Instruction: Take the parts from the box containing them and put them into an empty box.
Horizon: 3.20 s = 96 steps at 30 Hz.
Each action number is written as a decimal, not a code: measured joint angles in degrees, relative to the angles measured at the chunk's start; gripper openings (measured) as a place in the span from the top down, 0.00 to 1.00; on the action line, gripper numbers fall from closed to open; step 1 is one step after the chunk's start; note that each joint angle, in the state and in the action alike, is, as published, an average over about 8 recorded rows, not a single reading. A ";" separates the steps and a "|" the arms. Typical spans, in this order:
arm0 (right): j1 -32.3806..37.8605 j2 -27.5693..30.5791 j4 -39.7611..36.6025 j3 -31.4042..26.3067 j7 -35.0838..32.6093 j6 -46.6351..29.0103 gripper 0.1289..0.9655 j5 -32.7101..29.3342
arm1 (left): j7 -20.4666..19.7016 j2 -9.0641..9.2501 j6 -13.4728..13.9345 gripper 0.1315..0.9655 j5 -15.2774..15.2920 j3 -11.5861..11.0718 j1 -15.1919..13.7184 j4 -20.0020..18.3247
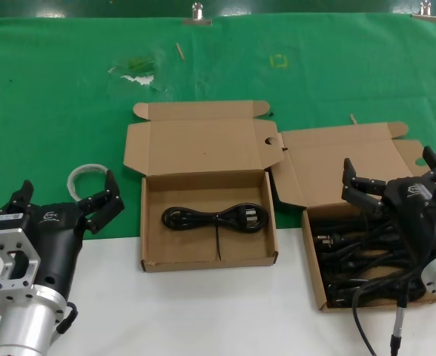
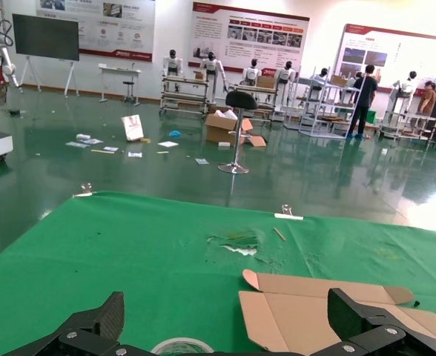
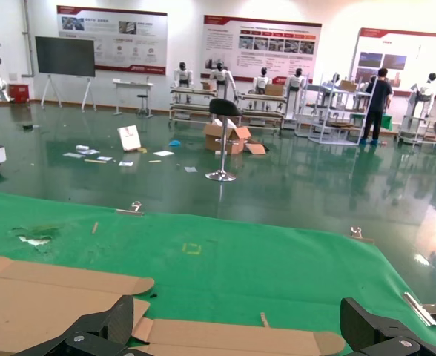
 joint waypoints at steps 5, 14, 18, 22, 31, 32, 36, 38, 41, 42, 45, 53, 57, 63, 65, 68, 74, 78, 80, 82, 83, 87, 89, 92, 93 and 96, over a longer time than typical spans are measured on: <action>0.00 0.00 0.00 0.00 0.00 0.00 0.00 0.00 | 0.00 0.00 0.00 0.00 0.00 0.00 0.00 0.00; 0.00 0.00 0.00 0.00 0.00 0.00 0.00 0.00 | 0.00 0.00 0.00 0.00 0.00 0.00 0.00 0.00; 0.00 0.00 0.00 0.00 0.00 0.00 0.00 0.00 | 0.00 0.00 0.00 0.00 0.00 0.00 0.00 0.00; 0.00 0.00 0.00 0.00 0.00 0.00 0.00 0.00 | 0.00 0.00 0.00 0.00 0.00 0.00 0.00 0.00; 0.00 0.00 0.00 0.00 0.00 0.00 0.00 0.00 | 0.00 0.00 0.00 0.00 0.00 0.00 0.00 0.00; 0.00 0.00 0.00 0.00 0.00 0.00 0.00 0.00 | 0.00 0.00 0.00 0.00 0.00 0.00 0.00 0.00; 0.00 0.00 0.00 0.00 0.00 0.00 0.00 0.00 | 0.00 0.00 0.00 0.00 0.00 0.00 0.00 0.00; 0.00 0.00 0.00 0.00 0.00 0.00 0.00 0.00 | 0.00 0.00 0.00 0.00 0.00 0.00 0.00 0.00; 0.00 0.00 0.00 0.00 0.00 0.00 0.00 0.00 | 0.00 0.00 0.00 0.00 0.00 0.00 0.00 0.00; 0.00 0.00 0.00 0.00 0.00 0.00 0.00 0.00 | 0.00 0.00 0.00 0.00 0.00 0.00 0.00 0.00; 0.00 0.00 0.00 0.00 0.00 0.00 0.00 0.00 | 0.00 0.00 0.00 0.00 0.00 0.00 0.00 0.00; 0.00 0.00 0.00 0.00 -0.01 0.00 0.00 0.00 | 0.00 0.00 0.00 0.00 0.00 0.00 0.00 0.00; 0.00 0.00 0.00 0.00 -0.01 0.00 0.00 0.00 | 0.00 0.00 0.00 0.00 0.00 0.00 0.00 0.00; 0.00 0.00 0.00 0.00 -0.01 0.00 0.00 0.00 | 0.00 0.00 0.00 0.00 0.00 0.00 0.00 0.00; 0.00 0.00 0.00 0.00 -0.01 0.00 0.00 0.00 | 0.00 0.00 0.00 0.00 0.00 0.00 0.00 0.00; 0.00 0.00 0.00 0.00 -0.01 0.00 0.00 0.00 | 0.00 0.00 0.00 0.00 0.00 0.00 0.00 0.00; 0.00 0.00 0.00 0.00 -0.01 0.00 0.00 0.00 | 0.00 0.00 0.00 0.00 0.00 0.00 0.00 0.00; 0.00 0.00 0.00 0.00 -0.01 0.00 0.00 0.00 | 0.00 0.00 0.00 0.00 0.00 0.00 0.00 0.00; 0.00 0.00 0.00 0.00 -0.01 0.00 0.00 0.00 | 0.00 0.00 0.00 0.00 0.00 0.00 0.00 0.00; 0.00 0.00 0.00 0.00 -0.01 0.00 0.00 0.00 | 0.00 0.00 0.00 0.00 0.00 0.00 0.00 0.00; 0.00 0.00 0.00 0.00 -0.01 0.00 0.00 0.00 | 0.00 0.00 0.00 0.00 0.00 0.00 0.00 0.00; 0.00 0.00 0.00 0.00 -0.01 0.00 0.00 0.00 | 0.00 0.00 0.00 0.00 0.00 0.00 0.00 0.00; 0.00 0.00 0.00 0.00 -0.01 0.00 0.00 0.00 | 0.00 0.00 0.00 0.00 0.00 0.00 0.00 0.00; 0.00 0.00 0.00 0.00 -0.01 0.00 0.00 0.00 | 0.00 0.00 0.00 0.00 0.00 0.00 0.00 0.00; 0.00 0.00 0.00 0.00 -0.01 0.00 0.00 0.00 | 0.00 0.00 0.00 0.00 0.00 0.00 0.00 0.00; 0.00 0.00 0.00 0.00 -0.01 0.00 0.00 0.00 | 0.00 0.00 0.00 0.00 0.00 0.00 0.00 0.00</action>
